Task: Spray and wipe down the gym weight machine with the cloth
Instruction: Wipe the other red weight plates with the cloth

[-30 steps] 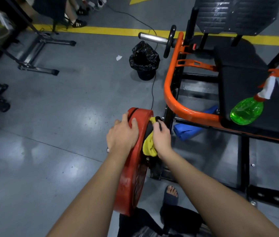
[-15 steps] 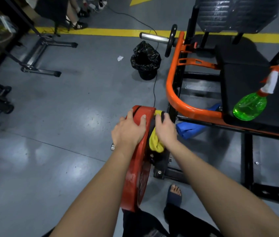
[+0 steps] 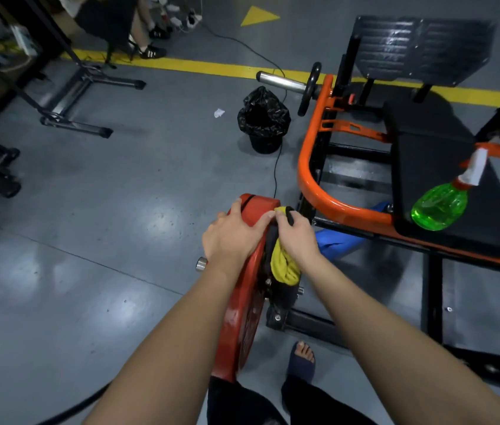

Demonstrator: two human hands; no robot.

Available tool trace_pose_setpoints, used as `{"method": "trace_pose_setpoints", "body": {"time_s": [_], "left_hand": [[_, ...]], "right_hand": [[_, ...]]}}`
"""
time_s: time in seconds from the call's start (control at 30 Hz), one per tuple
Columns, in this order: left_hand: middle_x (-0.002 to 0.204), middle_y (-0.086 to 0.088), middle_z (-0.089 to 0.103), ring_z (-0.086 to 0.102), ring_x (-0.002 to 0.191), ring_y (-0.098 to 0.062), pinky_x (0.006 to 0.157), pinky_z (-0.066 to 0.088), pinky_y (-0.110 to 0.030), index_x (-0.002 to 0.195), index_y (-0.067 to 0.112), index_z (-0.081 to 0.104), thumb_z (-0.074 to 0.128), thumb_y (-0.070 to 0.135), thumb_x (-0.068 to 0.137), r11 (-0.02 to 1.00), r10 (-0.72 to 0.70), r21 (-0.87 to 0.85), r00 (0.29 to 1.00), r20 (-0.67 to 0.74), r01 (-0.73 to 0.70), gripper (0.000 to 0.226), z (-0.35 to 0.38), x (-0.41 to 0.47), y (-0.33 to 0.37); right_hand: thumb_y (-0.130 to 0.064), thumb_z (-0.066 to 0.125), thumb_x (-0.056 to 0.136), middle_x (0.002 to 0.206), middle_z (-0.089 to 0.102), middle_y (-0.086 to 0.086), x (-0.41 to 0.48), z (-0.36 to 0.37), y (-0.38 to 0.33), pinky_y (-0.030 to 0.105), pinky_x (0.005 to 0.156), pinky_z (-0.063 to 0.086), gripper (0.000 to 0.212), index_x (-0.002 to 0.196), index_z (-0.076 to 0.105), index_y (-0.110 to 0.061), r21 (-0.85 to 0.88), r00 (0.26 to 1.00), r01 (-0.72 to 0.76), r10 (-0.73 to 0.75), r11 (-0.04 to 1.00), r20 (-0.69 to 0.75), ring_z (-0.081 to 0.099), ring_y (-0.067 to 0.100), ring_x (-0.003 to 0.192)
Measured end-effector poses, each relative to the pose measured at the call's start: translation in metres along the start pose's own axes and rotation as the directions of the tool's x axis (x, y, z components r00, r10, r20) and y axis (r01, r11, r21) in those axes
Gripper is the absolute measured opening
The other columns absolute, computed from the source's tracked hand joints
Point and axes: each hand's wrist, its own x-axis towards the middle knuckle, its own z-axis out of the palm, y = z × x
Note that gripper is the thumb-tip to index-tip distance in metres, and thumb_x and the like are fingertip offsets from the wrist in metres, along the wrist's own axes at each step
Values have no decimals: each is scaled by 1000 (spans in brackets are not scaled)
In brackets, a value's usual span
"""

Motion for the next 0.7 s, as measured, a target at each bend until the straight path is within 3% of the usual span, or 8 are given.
{"method": "trace_pose_setpoints", "body": {"time_s": [0.1,0.27,0.37,0.5,0.7], "left_hand": [[135,-11,57,60,121,-37,95,47,-44,156,40,29,30,103,68,1000,1,-13,1000,17,-1,108,-3,-3,-1],[136,-11,57,60,119,-38,95,47,-44,158,39,23,39,95,75,999,31,-7,999,14,-31,101,-4,-5,-5],[137,-10,55,59,120,-38,95,46,-42,160,39,20,43,91,79,1000,24,-5,1000,20,-24,99,-4,-10,-8],[136,-9,55,62,116,-37,93,48,-42,160,42,18,43,92,77,1000,3,-3,1000,3,-3,100,0,-20,-16],[137,-6,54,60,119,-36,96,48,-41,161,45,8,54,90,73,991,-67,-114,998,-10,65,109,1,-55,-33]], "right_hand": [[-52,43,105,131,64,14,-30,4,9,36,94,43,51,136,55,-14,83,999,17,-20,996,31,56,34,126],[-44,42,106,100,59,4,-63,25,43,42,84,46,28,101,47,-17,-18,980,194,-194,981,-50,57,27,102],[-42,43,105,89,56,4,-59,25,40,43,75,46,26,92,42,-19,-59,979,176,-181,983,-88,58,28,91],[-46,39,102,91,57,8,-61,26,44,48,76,48,31,92,43,-17,-120,965,233,-244,965,-95,58,30,91],[-48,38,98,90,58,7,-57,27,51,43,73,47,39,95,49,-11,-174,945,290,-310,941,-106,58,28,90]]}}
